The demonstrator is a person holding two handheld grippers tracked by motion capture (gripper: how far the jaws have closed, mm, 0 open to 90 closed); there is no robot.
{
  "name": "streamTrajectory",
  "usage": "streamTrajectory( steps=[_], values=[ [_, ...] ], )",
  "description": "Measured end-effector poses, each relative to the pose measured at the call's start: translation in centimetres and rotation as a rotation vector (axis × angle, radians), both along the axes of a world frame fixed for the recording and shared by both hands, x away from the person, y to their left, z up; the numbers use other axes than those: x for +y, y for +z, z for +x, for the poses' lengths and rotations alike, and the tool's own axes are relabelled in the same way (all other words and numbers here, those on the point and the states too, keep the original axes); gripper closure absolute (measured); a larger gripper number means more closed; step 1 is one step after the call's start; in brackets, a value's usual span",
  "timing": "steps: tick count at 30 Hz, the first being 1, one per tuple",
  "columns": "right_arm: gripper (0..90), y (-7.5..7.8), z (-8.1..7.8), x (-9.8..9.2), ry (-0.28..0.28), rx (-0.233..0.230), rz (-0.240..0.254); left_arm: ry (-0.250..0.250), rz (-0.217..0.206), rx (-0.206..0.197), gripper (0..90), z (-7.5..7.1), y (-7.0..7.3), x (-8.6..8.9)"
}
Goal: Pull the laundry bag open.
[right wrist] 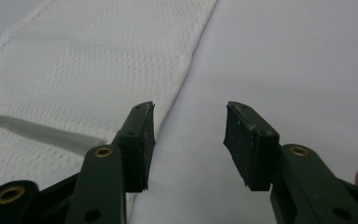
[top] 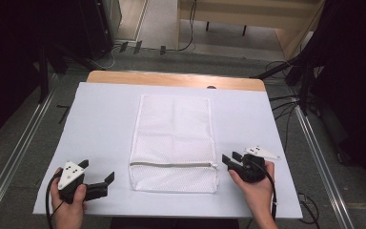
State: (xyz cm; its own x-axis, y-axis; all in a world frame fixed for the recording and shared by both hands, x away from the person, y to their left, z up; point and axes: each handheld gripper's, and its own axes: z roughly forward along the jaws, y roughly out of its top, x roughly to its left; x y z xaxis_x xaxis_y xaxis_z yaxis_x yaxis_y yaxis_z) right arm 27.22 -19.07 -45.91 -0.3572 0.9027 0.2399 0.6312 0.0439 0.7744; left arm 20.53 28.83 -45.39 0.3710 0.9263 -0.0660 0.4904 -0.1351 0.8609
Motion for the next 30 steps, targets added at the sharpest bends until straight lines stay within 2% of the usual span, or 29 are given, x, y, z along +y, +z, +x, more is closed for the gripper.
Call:
streamTrajectory(
  steps=[1, 2, 4, 9, 12, 15, 16, 17, 18, 19, 20, 21, 22, 24, 25, 28, 29, 30],
  values=[
    [52.9, 0.0, 0.0, 0.0, 0.0, 0.0, 0.0, 0.0, 0.0, 0.0, 0.0, 0.0, 0.0, 0.0],
    [51.9, 0.2, -1.0, 0.0, 0.01, -0.013, -0.004, -0.027, 0.016, 0.01, 0.0, 0.2, 0.1, -0.7],
    [50.6, 0.2, -2.0, 0.1, 0.022, -0.02, -0.001, -0.039, 0.016, 0.017, 0.0, 0.5, 0.0, -1.3],
    [48.1, -0.6, -3.8, 0.5, 0.056, 0.008, -0.017, -0.061, -0.048, 0.05, 0.0, 1.3, 0.4, -2.6],
    [47.7, -1.0, -4.4, 0.8, 0.077, 0.023, -0.03, -0.06, -0.03, 0.044, 3.3, 1.6, 0.9, -4.1],
    [47.5, -1.2, -4.7, 0.9, 0.087, 0.024, -0.024, -0.069, -0.015, 0.05, 5.5, 2.0, 1.2, -5.8],
    [47.5, -1.2, -4.7, 0.9, 0.087, 0.024, -0.024, -0.069, -0.015, 0.05, 5.9, 2.0, 1.2, -5.8],
    [47.1, -1.3, -4.8, 1.0, 0.095, 0.03, -0.014, -0.078, -0.016, 0.059, 6.9, 2.4, 1.3, -7.0],
    [47.1, -1.3, -4.8, 1.0, 0.095, 0.03, -0.014, -0.078, -0.016, 0.059, 6.9, 2.4, 1.3, -7.0],
    [47.1, -1.5, -4.8, 1.3, 0.098, 0.038, -0.001, -0.093, -0.014, 0.075, 6.9, 2.6, 1.4, -8.3],
    [47.1, -1.5, -4.8, 1.3, 0.098, 0.038, -0.001, -0.093, -0.014, 0.075, 6.9, 2.6, 1.4, -8.3],
    [47.1, -1.6, -4.8, 1.4, 0.104, 0.04, -0.001, -0.101, -0.018, 0.079, 6.9, 2.7, 1.5, -8.9],
    [46.8, -1.7, -4.7, 1.8, 0.107, 0.041, -0.003, -0.122, -0.024, 0.094, 7.5, 2.9, 1.5, -10.2],
    [46.4, -1.8, -4.6, 2.0, 0.106, 0.041, 0.002, -0.147, -0.014, 0.1, 7.6, 3.1, 1.5, -11.6],
    [46.4, -1.8, -4.6, 2.0, 0.106, 0.041, 0.002, -0.147, -0.014, 0.1, 7.6, 3.1, 1.5, -11.6],
    [46.7, -2.0, -4.2, 2.6, 0.106, 0.047, 0.01, -0.18, -0.019, 0.11, 7.6, 3.8, 1.8, -14.0],
    [46.7, -2.0, -4.2, 2.6, 0.106, 0.047, 0.01, -0.18, -0.019, 0.11, 7.6, 3.8, 1.8, -14.0],
    [46.7, -2.1, -4.1, 3.1, 0.112, 0.052, -0.001, -0.196, -0.024, 0.11, 7.8, 4.0, 1.9, -15.1]
  ],
)
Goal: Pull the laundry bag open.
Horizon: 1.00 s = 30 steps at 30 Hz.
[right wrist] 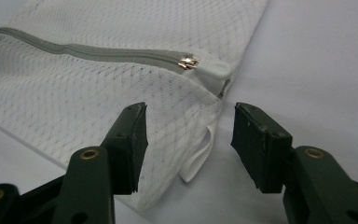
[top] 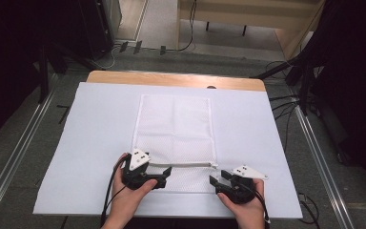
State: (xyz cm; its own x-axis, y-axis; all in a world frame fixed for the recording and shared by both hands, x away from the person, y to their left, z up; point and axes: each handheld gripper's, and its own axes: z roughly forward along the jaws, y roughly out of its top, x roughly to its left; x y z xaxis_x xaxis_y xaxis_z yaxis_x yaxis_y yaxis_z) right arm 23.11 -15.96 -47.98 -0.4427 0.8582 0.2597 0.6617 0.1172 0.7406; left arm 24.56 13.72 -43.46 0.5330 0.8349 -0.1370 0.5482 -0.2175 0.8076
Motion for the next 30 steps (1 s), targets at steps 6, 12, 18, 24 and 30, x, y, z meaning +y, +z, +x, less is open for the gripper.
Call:
streamTrajectory(
  steps=[6, 12, 18, 24, 30],
  values=[
    [46.4, -0.2, 0.3, 0.7, -0.007, -0.001, -0.029, -0.01, 0.008, 0.018, 8.3, 0.5, 0.0, -2.4],
    [45.4, -0.6, 0.1, 1.6, -0.041, -0.018, -0.06, -0.02, 0.017, 0.045, 19.4, 1.4, -0.3, -4.3],
    [56.6, -1.1, -0.8, 2.5, -0.088, -0.104, -0.156, -0.036, 0.002, 0.062, 20.4, 1.9, -0.3, -5.9],
    [83.8, -1.3, -1.2, 2.7, -0.093, -0.127, -0.145, -0.069, 0.015, 0.066, 22.4, 2.4, -0.1, -7.7],
    [90.0, -1.2, -0.6, 1.9, -0.066, -0.081, -0.059, -0.037, 0.016, 0.14, 28.7, 3.7, -0.8, -10.2]
  ],
)
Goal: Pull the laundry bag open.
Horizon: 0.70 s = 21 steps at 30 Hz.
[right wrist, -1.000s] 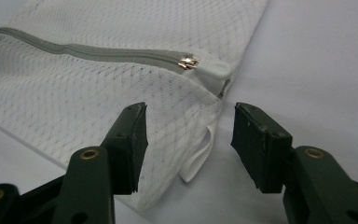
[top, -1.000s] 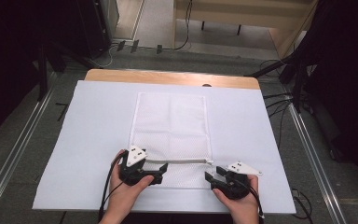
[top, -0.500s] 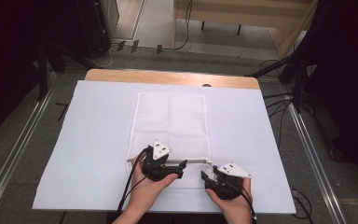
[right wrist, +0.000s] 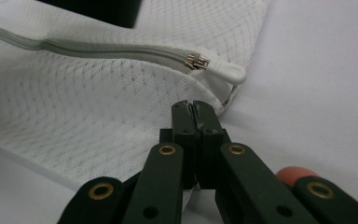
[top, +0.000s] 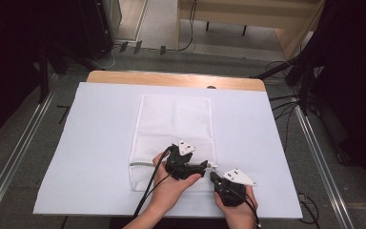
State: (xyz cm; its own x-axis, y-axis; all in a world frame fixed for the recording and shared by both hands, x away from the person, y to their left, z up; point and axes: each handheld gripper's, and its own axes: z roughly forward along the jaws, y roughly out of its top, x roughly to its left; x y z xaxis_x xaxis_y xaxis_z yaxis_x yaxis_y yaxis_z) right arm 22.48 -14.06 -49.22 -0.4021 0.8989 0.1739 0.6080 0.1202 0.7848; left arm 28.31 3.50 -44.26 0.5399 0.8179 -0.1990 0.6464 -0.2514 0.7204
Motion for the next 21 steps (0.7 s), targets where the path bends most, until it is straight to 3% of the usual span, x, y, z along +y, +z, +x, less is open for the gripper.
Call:
streamTrajectory(
  steps=[1, 6, 7, 9, 10, 14, 15, 18, 21],
  values=[
    [90.0, 0.0, 0.0, -0.1, 0.001, 0.006, 0.017, 0.0, 0.0, 0.0, 30.0, 0.0, 0.0, 0.0],
    [90.0, 0.2, -0.3, 0.1, 0.003, -0.033, 0.005, -0.015, -0.004, 0.017, 32.9, 0.8, 0.1, -1.1],
    [90.0, 0.5, -0.4, 0.2, 0.001, -0.058, 0.01, -0.035, 0.011, 0.033, 32.6, 1.0, 0.0, -1.8],
    [90.0, 0.5, -0.5, 0.1, 0.003, -0.064, 0.012, -0.046, 0.02, 0.039, 31.3, 1.0, 0.0, -2.2],
    [90.0, 0.7, -0.5, 0.0, 0.004, -0.073, 0.023, -0.052, 0.046, 0.046, 30.1, 1.1, -0.2, -2.9],
    [90.0, 0.9, -0.6, -0.1, 0.005, -0.089, 0.038, -0.041, 0.074, 0.054, 28.5, 1.5, -0.4, -3.9],
    [90.0, 1.0, -0.6, -0.1, 0.008, -0.088, 0.039, -0.023, 0.103, 0.064, 28.4, 1.8, -0.6, -4.5],
    [90.0, 1.0, -0.6, 0.0, 0.019, -0.092, 0.044, -0.016, 0.136, 0.065, 28.7, 2.0, -0.8, -4.9],
    [90.0, 1.1, -0.7, -0.1, 0.028, -0.099, 0.043, -0.03, 0.119, 0.062, 36.8, 2.2, -0.8, -4.8]
  ],
)
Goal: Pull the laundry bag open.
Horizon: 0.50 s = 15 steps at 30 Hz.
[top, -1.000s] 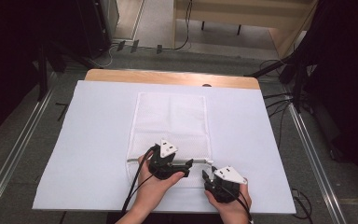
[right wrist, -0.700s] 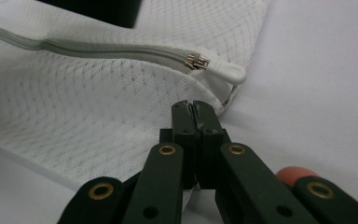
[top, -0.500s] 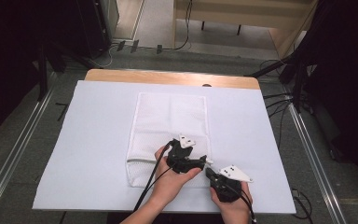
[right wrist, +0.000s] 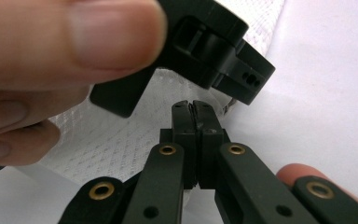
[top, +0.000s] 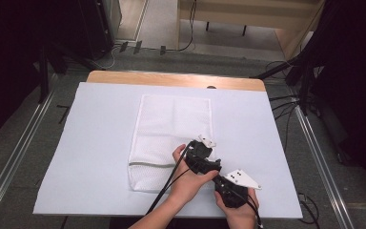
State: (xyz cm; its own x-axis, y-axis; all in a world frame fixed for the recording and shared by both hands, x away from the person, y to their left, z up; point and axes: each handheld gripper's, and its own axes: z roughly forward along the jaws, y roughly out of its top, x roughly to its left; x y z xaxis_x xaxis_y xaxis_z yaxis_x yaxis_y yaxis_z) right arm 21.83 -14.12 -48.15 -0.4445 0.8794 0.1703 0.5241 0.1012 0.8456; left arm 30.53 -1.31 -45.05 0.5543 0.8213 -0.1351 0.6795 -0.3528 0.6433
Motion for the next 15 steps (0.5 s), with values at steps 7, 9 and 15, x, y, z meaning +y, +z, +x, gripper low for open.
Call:
streamTrajectory(
  steps=[7, 9, 15],
  values=[
    [90.0, 0.1, 0.0, -0.1, 0.004, 0.0, 0.003, -0.041, -0.104, 0.036, 61.4, 0.3, 0.8, 1.6],
    [90.0, 0.0, 0.1, -0.1, 0.005, 0.003, -0.006, -0.039, -0.135, 0.042, 65.6, 0.5, 1.1, 2.1],
    [90.0, 0.0, 0.1, -0.1, 0.003, 0.006, -0.009, -0.065, -0.188, 0.076, 78.8, 0.6, 1.2, 3.1]
  ],
)
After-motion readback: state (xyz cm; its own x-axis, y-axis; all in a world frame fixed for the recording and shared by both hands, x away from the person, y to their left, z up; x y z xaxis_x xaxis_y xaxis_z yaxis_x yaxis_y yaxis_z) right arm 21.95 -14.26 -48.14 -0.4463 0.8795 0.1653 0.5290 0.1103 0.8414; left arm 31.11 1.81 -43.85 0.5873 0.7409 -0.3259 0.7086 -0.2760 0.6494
